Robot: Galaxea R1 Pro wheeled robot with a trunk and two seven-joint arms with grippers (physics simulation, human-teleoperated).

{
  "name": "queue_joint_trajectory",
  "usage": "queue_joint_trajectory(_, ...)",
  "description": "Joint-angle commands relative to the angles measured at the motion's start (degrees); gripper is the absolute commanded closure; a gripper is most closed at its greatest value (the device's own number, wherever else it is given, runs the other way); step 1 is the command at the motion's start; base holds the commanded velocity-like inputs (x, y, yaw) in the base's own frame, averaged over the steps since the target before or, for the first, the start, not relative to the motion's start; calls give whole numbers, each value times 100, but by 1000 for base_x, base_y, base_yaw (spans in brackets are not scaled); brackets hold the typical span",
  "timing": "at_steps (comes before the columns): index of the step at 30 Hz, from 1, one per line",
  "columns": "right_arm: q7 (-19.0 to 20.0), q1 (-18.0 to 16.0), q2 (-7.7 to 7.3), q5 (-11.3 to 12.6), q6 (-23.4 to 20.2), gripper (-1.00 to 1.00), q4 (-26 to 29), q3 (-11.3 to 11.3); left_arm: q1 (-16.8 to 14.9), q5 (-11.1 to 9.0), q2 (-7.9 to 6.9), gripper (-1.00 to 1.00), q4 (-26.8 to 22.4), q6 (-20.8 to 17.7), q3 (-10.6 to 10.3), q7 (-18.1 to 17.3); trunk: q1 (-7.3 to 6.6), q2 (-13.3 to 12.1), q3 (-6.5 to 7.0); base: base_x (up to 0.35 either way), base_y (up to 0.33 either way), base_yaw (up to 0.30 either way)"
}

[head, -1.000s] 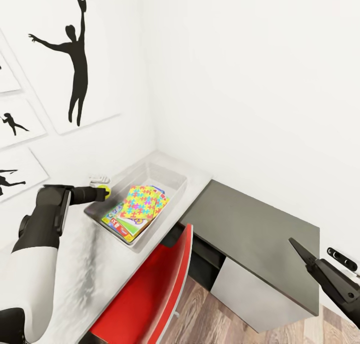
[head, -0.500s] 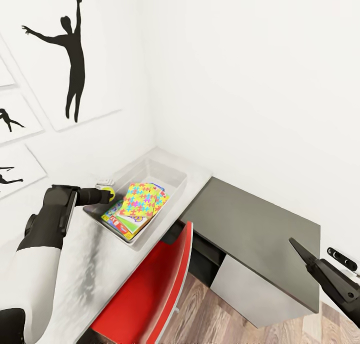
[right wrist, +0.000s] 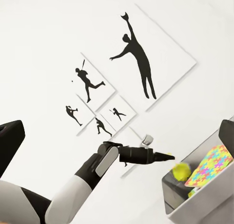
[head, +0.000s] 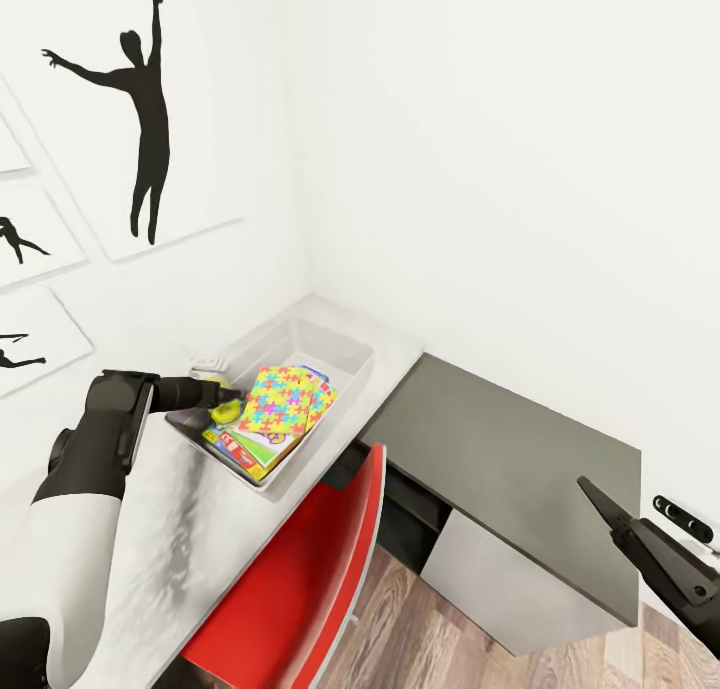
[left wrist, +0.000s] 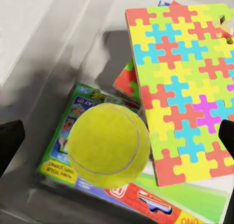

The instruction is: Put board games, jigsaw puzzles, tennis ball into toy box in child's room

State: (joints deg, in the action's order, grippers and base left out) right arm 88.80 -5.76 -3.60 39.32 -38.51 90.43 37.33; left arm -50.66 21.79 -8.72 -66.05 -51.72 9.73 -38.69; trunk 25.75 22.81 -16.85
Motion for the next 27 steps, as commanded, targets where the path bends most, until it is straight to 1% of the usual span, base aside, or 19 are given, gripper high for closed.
queue_joint_trajectory(1, 15, -4, -1, 6, -60, -100, 2, 2, -6, 58, 2, -100, -5, -14, 9, -58, 3, 11, -10, 0, 0, 0)
queue_joint_trajectory(12, 15, -4, 1, 6, -60, -100, 1, 2, -4, 48, -9, -100, -5, -10, 16, -95, 3, 11, -10, 0, 0, 0)
queue_joint_trajectory(14, 15, -4, 6, 6, -60, -100, 1, 2, -5, 22, -17, -100, -5, -9, 24, -112, 3, 11, -8, 0, 0, 0)
queue_joint_trajectory(21, 15, -4, 9, 6, -60, -100, 1, 2, -6, -25, -44, -100, -126, -14, 56, -176, 3, 11, 40, 0, 0, 0)
queue_joint_trajectory(23, 15, -4, 9, 6, -60, -100, 1, 2, -4, -34, -47, -100, -242, -32, 64, -315, 3, 11, 58, 0, 0, 0)
queue_joint_trajectory(24, 15, -4, 9, 6, -60, -100, 1, 2, -3, -36, -50, -100, -346, -50, 70, -482, 3, 11, 67, 0, 0, 0)
queue_joint_trajectory(27, 15, -4, 11, 6, -60, -100, 1, 2, -3, -17, -90, -100, -598, -83, 83, -1173, 3, 11, 94, 0, 0, 0)
